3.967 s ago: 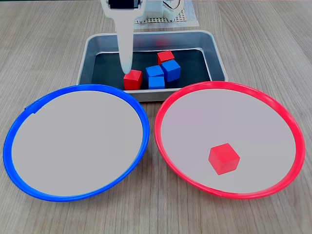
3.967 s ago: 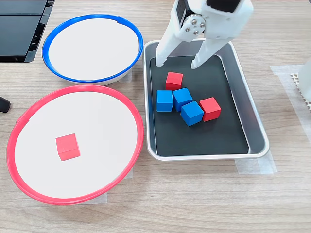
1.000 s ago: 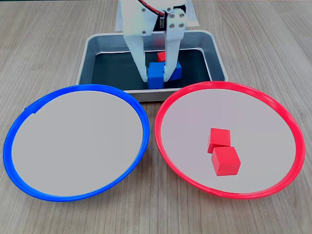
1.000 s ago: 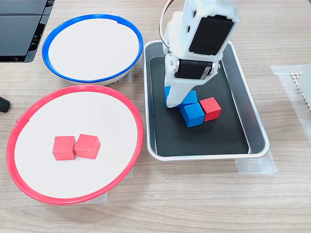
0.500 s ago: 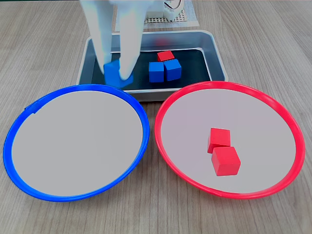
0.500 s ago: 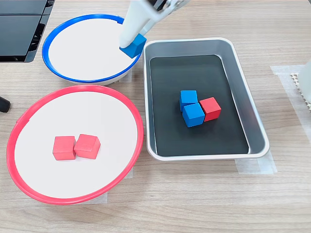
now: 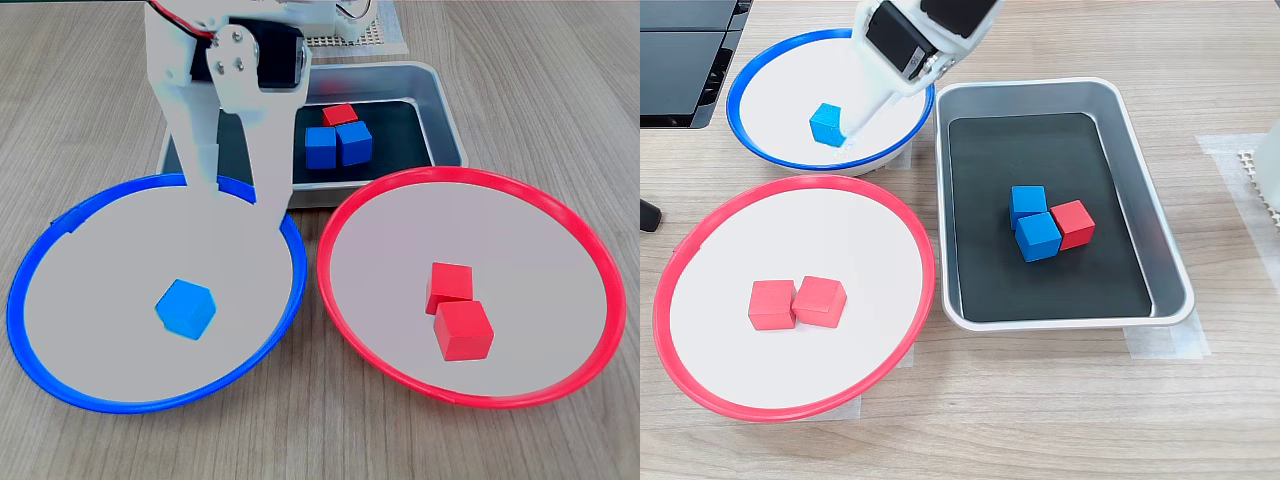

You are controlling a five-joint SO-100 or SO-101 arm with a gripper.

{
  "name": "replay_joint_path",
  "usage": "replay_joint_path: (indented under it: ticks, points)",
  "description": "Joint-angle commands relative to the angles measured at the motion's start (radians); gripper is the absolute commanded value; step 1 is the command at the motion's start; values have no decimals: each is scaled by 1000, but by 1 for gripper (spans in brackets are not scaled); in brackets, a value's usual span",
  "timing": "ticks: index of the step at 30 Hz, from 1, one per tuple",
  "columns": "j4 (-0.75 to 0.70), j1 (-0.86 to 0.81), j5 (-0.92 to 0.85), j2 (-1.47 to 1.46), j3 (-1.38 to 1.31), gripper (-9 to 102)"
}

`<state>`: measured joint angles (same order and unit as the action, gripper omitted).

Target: Move six blocks tray to matching dishes

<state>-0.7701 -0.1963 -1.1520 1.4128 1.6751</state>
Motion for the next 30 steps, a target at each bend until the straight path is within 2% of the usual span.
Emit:
replay_joint_path:
  ticks: [1,5,6,8,9,10,11,15,17,21,25,30]
  points:
    - [-74,-6,-14,95,-31,0]
    - [-296,5,-11,252,-12,0]
    - [-388,9,26,318,14,0]
    - [-431,25,143,413,106,0]
    - [-425,35,193,454,175,1]
    - [-362,55,345,505,310,4]
    - [-342,67,408,514,354,8]
    - [-322,137,693,515,442,26]
    - [-321,164,815,505,440,26]
    - [-382,195,913,472,433,24]
    - [-463,175,911,436,413,22]
    - [-449,160,911,414,414,20]
